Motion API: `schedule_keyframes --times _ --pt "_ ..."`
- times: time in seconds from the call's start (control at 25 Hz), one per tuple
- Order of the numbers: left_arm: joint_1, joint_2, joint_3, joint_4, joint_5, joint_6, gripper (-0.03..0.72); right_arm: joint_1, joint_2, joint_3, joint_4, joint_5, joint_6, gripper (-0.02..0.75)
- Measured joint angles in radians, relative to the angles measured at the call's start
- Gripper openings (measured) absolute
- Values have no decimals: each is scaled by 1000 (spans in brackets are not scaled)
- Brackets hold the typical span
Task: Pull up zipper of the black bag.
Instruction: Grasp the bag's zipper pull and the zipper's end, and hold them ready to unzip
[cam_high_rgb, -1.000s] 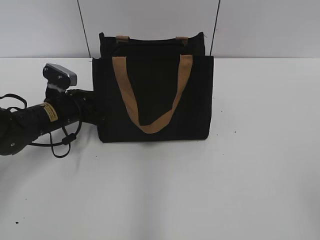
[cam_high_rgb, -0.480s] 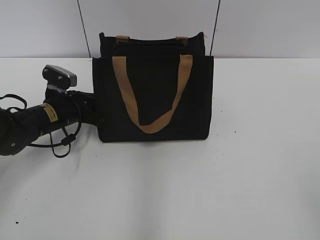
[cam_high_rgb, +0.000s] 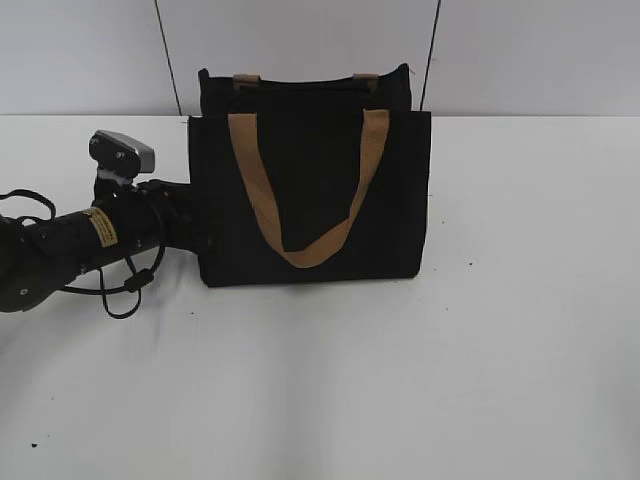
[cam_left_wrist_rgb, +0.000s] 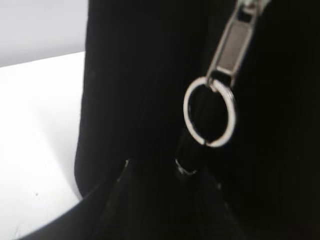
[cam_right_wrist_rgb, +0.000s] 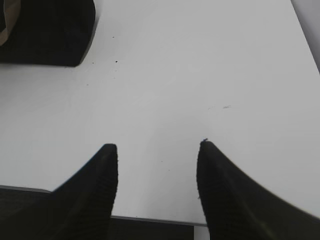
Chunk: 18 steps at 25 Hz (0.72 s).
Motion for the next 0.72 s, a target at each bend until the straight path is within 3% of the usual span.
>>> schedule_keyframes --times 0.32,0.72 --pt "-26 0 0 -71 -46 -4 329 0 0 0 0 0 0 393" --pt "-40 4 0 -164 -56 -4 158 0 0 0 0 0 0 393"
